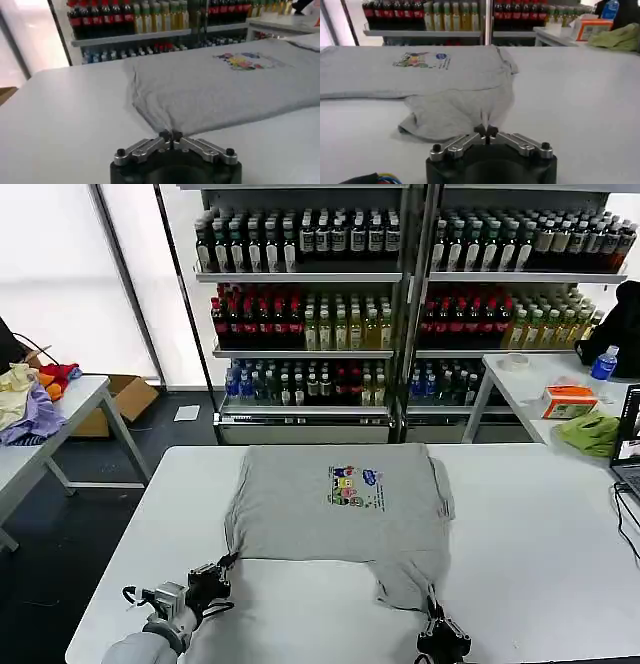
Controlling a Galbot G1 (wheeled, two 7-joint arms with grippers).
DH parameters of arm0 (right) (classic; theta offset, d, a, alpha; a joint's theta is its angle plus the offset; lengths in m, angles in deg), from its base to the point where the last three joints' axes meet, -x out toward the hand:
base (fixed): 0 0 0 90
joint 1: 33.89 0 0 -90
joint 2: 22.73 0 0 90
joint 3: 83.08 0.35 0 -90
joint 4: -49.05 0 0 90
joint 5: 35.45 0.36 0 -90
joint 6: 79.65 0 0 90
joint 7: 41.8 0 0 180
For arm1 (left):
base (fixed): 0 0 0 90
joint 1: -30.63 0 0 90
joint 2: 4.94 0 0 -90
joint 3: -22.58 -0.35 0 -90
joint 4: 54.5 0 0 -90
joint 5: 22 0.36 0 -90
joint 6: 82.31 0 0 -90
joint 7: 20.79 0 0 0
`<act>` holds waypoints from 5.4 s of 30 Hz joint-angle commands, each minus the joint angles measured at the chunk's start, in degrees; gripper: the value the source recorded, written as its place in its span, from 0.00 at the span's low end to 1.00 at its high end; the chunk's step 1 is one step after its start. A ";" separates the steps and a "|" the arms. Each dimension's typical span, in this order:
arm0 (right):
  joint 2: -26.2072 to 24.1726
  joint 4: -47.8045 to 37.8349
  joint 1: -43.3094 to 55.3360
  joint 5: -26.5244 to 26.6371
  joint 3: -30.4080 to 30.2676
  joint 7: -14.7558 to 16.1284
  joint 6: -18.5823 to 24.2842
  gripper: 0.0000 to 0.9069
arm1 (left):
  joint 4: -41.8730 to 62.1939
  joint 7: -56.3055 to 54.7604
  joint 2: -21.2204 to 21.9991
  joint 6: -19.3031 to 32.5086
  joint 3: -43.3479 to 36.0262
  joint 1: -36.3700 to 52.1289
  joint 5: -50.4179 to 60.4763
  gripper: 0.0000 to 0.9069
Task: Fold and organize the clothes.
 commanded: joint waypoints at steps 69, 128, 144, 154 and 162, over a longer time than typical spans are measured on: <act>3.43 -28.51 51.00 20.30 -2.25 1.78 -4.59 1.00 | 25.07 -11.91 1.61 5.61 -9.06 31.18 -7.12 1.00; 0.36 -30.79 37.08 12.54 1.81 -2.17 -8.52 0.00 | 25.63 -10.10 -3.01 3.61 -12.40 24.00 -4.57 0.01; -0.48 -16.74 29.20 12.78 2.06 -3.85 -9.36 0.00 | 10.86 -11.66 -4.76 3.63 -10.58 15.33 -5.61 0.01; -0.28 -2.29 19.88 11.20 1.83 -7.12 -10.39 0.00 | -4.84 -13.67 -10.68 1.11 -7.38 4.78 -9.19 0.01; -1.86 5.74 9.84 9.41 2.00 -8.39 -11.16 0.00 | -15.09 -14.71 -14.64 -0.19 -3.50 -6.82 -14.14 0.00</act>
